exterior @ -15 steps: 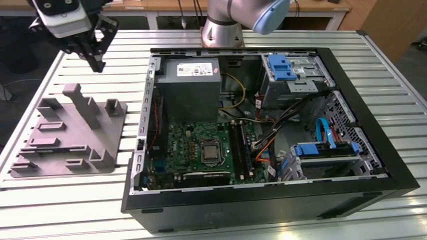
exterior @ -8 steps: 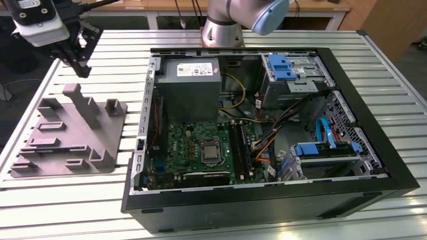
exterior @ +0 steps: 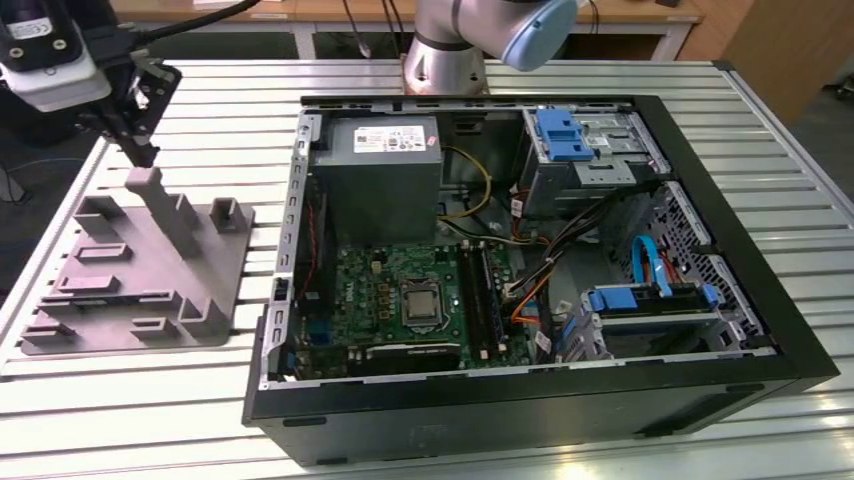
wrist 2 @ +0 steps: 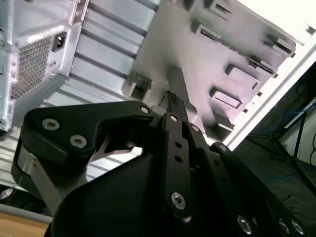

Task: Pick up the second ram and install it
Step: 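Reach for the second ram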

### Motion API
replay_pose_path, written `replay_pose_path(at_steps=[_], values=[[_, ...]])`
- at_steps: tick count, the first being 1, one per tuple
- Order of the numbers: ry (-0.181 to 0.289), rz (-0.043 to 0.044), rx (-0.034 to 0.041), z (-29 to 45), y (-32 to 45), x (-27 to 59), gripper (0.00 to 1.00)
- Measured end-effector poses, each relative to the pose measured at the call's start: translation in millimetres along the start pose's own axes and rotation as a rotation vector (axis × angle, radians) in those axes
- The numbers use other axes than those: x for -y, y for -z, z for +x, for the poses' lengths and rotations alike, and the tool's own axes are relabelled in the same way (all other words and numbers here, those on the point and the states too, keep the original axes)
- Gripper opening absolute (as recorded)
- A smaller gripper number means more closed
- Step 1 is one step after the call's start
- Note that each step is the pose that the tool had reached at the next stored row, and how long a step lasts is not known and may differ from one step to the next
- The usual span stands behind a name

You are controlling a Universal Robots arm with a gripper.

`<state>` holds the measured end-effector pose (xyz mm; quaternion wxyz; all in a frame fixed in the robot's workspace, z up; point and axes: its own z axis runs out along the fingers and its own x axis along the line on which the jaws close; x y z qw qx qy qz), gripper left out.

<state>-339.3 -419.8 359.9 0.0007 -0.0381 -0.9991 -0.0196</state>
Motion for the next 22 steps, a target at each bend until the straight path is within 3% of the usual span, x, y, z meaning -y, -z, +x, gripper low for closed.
replay_pose_path(at_steps=[6, 22], values=[[0.0, 0.0003, -0.0033, 19.7, -10.5, 9.8, 0.1], [-0.001, 0.001, -0.0144, 48.7, -38.3, 49.0, 0.1]])
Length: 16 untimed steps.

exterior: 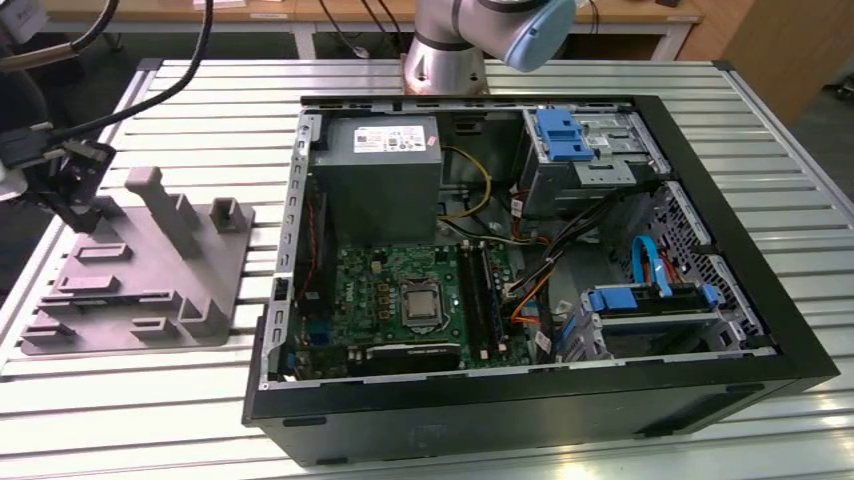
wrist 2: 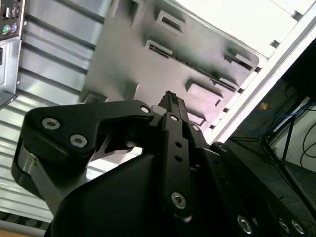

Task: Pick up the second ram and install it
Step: 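Reach for the second ram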

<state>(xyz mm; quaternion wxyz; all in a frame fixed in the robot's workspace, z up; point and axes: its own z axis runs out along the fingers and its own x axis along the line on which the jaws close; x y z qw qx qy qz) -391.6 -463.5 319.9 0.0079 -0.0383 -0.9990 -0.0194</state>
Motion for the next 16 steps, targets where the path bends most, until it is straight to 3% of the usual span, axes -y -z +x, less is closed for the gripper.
replay_pose_path(at_steps=[3, 16], values=[[0.0, 0.0001, -0.0002, 4.5, -5.2, 4.4, 0.1], [0.0, 0.0, -0.0001, 7.7, -28.9, 8.3, 0.1]])
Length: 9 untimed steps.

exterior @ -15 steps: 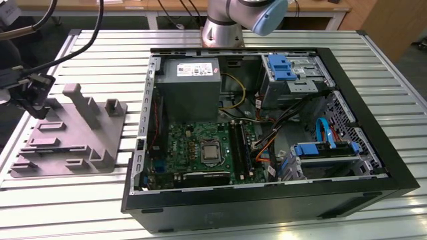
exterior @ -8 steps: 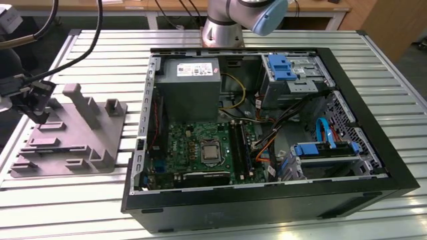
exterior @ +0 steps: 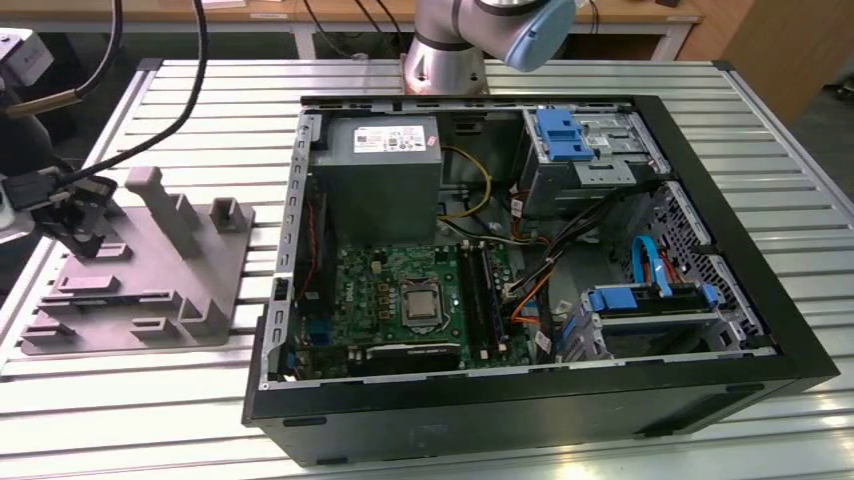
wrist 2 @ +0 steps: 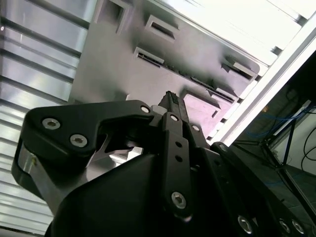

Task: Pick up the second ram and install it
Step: 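Reach for the second ram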

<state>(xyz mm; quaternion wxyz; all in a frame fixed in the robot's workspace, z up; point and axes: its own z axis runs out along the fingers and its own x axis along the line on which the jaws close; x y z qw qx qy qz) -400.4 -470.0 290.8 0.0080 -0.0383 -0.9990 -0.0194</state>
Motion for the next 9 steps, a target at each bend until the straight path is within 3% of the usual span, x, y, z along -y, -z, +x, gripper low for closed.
replay_pose_path(at_steps=[9], values=[[0.0, 0.0, 0.0, 2.0, -16.3, 2.5, 0.1]])
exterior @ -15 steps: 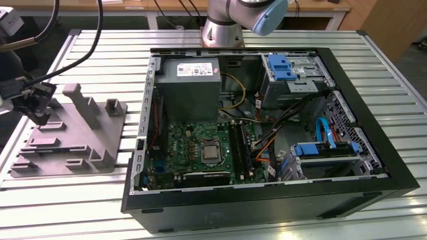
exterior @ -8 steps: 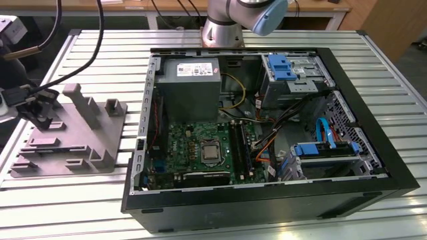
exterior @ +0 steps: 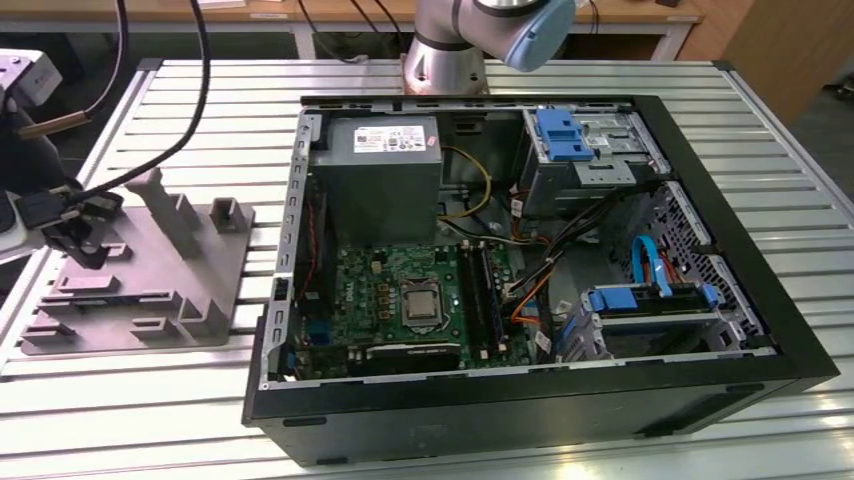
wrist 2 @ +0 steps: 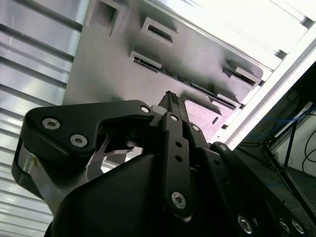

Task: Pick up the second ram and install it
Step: 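Reach for the second ram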

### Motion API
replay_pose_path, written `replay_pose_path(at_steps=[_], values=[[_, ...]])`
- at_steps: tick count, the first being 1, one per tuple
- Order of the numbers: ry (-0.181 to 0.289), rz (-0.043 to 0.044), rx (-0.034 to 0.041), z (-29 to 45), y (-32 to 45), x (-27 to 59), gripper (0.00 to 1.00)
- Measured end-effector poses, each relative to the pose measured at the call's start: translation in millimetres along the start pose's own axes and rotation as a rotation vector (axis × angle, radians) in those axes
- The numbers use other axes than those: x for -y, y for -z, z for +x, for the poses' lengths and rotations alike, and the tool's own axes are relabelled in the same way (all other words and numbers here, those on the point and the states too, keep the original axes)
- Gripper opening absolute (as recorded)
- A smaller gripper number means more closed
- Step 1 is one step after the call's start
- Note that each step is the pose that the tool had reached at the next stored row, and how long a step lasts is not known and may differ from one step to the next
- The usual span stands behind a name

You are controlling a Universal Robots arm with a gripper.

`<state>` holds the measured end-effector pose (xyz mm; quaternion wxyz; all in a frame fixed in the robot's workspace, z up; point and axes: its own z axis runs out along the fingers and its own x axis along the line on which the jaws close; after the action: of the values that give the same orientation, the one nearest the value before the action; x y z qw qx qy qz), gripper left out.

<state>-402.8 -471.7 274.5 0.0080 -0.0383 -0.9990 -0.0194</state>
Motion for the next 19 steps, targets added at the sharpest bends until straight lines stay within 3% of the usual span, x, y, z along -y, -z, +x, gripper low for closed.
replay_pose_path(at_steps=[15, 19], values=[[0.0, 0.0, 0.0, 4.3, -27.4, 3.6, 0.1], [0.0, 0.0027, 0.0002, 9.0, -34.5, 3.9, 0.1]])
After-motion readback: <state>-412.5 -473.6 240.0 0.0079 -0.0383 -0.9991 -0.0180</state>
